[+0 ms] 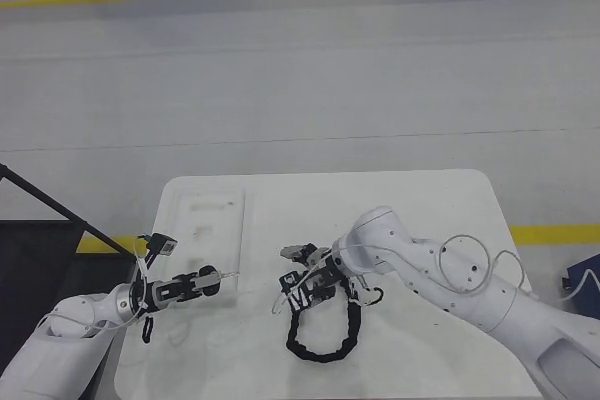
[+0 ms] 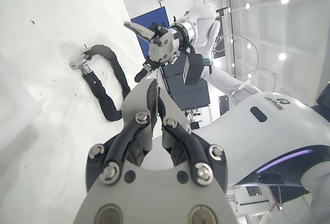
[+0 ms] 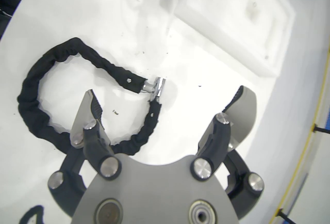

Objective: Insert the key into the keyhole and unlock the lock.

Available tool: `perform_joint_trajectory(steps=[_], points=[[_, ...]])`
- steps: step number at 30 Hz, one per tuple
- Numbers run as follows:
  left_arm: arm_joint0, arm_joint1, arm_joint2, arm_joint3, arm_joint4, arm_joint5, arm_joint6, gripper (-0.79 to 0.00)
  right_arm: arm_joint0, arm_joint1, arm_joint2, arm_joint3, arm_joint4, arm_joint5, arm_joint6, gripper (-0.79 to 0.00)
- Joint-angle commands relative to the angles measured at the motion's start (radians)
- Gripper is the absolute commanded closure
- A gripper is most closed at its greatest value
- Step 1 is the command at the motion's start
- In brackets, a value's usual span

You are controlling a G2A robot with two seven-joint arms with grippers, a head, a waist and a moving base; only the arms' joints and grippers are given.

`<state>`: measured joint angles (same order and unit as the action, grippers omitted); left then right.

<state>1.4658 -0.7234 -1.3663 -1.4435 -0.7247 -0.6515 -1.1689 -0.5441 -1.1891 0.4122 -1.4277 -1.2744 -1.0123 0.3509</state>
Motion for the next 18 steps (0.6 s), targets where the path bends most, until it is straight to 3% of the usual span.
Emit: perform_joint_trajectory(steps=[1, 9, 18], points=[[0.0, 0.0, 0.0, 0.0, 0.0, 0.0, 0.0, 0.0, -0.013, 0.006, 0.018, 0.04, 0.042, 0.006, -0.002, -0.785], [0.0, 0.0, 0.0, 0.0, 0.0, 0.0, 0.0, 0.0, -0.087, 0.023, 0.062, 0.086, -0.008, 0.112, -0.031, -0.785], [0.0, 0.0, 0.0, 0.0, 0.0, 0.0, 0.0, 0.0, -0.087, 0.023, 0.062, 0.084, -0.015, 0.116, -0.031, -0.785]])
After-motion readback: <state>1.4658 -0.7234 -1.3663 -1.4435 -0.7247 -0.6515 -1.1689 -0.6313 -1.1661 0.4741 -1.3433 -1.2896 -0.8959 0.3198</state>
